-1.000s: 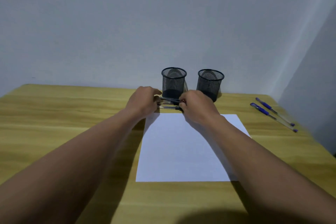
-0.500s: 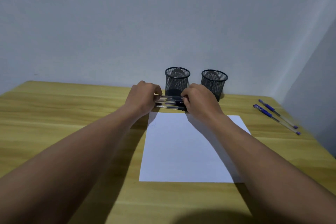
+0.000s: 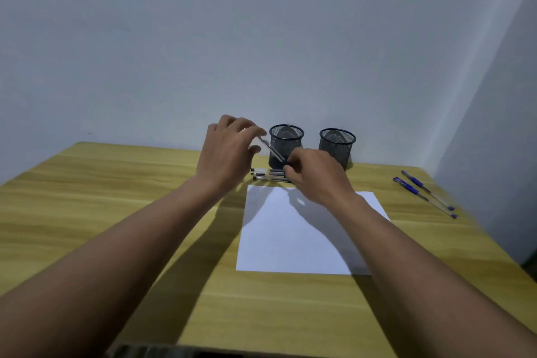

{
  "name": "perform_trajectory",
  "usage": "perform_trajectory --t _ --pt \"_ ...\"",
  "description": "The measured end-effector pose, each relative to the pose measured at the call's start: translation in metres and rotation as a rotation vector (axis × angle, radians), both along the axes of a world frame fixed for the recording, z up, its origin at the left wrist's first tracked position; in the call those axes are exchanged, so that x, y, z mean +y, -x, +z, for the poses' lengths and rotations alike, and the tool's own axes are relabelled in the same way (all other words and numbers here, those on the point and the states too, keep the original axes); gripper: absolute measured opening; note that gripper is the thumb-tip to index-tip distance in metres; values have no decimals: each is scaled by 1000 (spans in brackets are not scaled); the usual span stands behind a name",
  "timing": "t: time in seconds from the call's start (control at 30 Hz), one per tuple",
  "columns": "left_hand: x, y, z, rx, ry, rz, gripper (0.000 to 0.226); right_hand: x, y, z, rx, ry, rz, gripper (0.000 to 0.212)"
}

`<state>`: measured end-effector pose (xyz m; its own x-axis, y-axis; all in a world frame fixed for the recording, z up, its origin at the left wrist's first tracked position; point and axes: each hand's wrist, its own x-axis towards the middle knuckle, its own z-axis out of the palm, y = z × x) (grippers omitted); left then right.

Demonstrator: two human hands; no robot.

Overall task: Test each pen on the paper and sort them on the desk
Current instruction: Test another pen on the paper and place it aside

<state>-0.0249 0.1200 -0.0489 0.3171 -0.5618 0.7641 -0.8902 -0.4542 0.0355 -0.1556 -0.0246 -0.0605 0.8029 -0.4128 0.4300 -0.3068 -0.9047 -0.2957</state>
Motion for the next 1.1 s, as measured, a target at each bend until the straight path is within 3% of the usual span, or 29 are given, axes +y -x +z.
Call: perform_trajectory --t 0.1,0.23,0.3,0.4,0.5,0.67,0.97,1.1 --pt "5 15 -9 237 170 -16 26 11 3 0 -153 -333 -29 9" --pt "8 27 -16 727 148 -125 21 25 4 1 -361 -846 23 7" --pt "10 30 -18 829 94 -152 24 30 5 0 -441 -1102 77 8" --pt "12 26 -22 959 73 -213 25 36 4 -5 -525 -1314 122 11" --pt "14 20 -21 1232 239 -366 19 39 1 -9 -566 -1453 144 13" --pt "19 10 -12 1305 290 -420 15 41 -10 -10 -600 -1532 182 7" --pt "26 -22 -12 1284 215 -392 14 37 -27 -6 -476 -1240 230 6" --pt "25 -23 -13 1274 230 -375 10 40 -36 -10 -493 -1229 217 7"
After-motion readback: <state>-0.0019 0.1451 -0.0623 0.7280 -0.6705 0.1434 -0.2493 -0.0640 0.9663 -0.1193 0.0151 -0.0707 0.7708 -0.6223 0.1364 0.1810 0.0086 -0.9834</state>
